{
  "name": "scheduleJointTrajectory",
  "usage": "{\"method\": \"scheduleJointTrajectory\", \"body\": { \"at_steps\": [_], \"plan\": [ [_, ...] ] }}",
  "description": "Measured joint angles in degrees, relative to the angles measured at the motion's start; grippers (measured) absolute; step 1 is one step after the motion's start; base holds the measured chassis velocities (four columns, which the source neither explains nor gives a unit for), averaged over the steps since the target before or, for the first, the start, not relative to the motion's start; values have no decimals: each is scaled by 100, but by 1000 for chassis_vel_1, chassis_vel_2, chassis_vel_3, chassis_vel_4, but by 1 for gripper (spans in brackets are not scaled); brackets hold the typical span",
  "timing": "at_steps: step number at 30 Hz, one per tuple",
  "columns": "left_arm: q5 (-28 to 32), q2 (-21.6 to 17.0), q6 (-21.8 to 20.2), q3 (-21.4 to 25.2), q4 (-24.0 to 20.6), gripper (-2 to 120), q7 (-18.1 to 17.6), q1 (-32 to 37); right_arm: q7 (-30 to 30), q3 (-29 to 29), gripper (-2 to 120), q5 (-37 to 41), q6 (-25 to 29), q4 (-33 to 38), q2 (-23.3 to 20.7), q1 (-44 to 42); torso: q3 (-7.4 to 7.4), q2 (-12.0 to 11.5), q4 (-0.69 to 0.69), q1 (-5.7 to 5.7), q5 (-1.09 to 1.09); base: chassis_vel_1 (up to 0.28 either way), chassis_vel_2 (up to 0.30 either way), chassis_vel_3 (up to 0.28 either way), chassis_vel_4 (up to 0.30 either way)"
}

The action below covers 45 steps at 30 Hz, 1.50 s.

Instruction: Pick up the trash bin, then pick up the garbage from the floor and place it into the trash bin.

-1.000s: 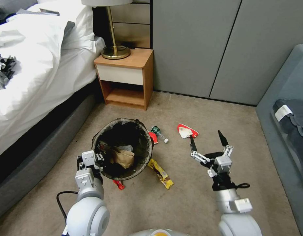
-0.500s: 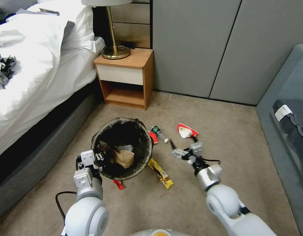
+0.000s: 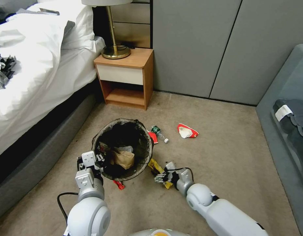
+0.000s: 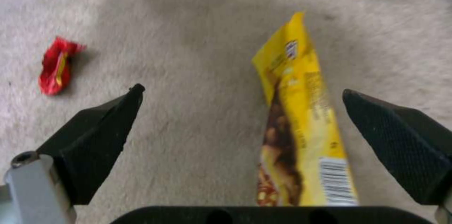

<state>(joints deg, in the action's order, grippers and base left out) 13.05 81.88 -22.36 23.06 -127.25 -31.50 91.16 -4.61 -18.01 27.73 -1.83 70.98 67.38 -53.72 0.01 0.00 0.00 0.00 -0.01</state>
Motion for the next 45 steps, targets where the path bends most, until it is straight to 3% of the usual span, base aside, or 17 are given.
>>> {"method": "scheduleJointTrajectory", "body": {
  "at_steps": [14, 22, 27, 45],
  "plan": [
    [-72, 111, 19, -41, 42, 0, 20, 39, -586, 420, 100, -1240, 1102, -2237, 939, 286, 0, 0, 0, 0, 1, 0, 0, 0, 0],
    [-83, 86, 40, -39, 31, 0, 22, 89, -632, 670, 100, -1408, 1290, -2588, 1018, 354, -1, 1, 5, 0, 8, 0, 0, 0, 0],
    [-97, 91, 45, -71, 43, 0, 23, 80, -631, 810, 89, -1393, 1350, -2526, 901, 316, -1, 1, 0, 0, -2, 0, 0, 0, 0],
    [-98, 82, 48, -121, 142, 0, 32, 0, -543, 929, 41, -1395, 1460, -2426, 835, 269, 0, 0, -2, 0, -2, 0, 0, 0, 0]
  ]
}}
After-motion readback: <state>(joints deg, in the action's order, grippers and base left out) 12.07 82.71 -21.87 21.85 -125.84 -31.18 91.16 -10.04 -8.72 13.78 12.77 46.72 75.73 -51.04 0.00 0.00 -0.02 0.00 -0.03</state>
